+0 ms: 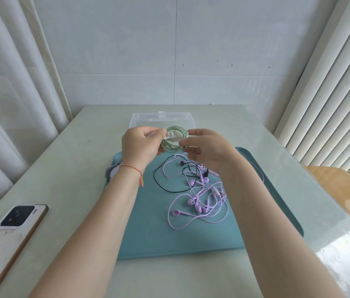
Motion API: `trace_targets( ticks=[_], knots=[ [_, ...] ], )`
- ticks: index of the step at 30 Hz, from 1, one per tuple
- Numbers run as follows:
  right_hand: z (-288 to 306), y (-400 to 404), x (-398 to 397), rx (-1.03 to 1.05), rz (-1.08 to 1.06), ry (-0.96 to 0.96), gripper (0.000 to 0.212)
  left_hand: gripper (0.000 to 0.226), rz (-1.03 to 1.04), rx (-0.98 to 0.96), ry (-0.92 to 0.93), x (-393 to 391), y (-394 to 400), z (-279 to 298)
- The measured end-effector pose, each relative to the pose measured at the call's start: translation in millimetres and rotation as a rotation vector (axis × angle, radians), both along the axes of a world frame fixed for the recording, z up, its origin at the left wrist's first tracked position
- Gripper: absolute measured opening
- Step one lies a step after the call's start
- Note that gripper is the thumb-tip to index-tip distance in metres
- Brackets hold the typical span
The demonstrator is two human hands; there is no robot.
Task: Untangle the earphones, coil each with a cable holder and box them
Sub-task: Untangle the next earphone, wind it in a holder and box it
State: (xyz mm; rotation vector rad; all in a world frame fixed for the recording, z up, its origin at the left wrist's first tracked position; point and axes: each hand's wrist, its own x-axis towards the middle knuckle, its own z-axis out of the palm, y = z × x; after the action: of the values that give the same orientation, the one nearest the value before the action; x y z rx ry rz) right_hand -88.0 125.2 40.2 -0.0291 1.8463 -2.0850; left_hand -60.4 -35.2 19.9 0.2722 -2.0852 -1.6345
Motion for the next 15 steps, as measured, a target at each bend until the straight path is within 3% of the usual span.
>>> trace_targets(
  ticks=[3,9,15],
  knots=[
    [-1.5,-3.1,-2.0,0.065,-0.072,0.067,0.037,0.017,-0.023,0.006,-0.001,1.0,2.0,0.6],
    [-16.7,-8.7,-9.0,0.486,-0.266,0.366,0.019,0.02,-0.065,-0.014,-0.005,-0.1,10.9,-1.8],
    [-17.9,-0.7,-12.8,0.458,-0.203,0.396,0.012,0.013,-0.082,-0.006,-0.029,-0.3,8.1,0.1]
  ],
)
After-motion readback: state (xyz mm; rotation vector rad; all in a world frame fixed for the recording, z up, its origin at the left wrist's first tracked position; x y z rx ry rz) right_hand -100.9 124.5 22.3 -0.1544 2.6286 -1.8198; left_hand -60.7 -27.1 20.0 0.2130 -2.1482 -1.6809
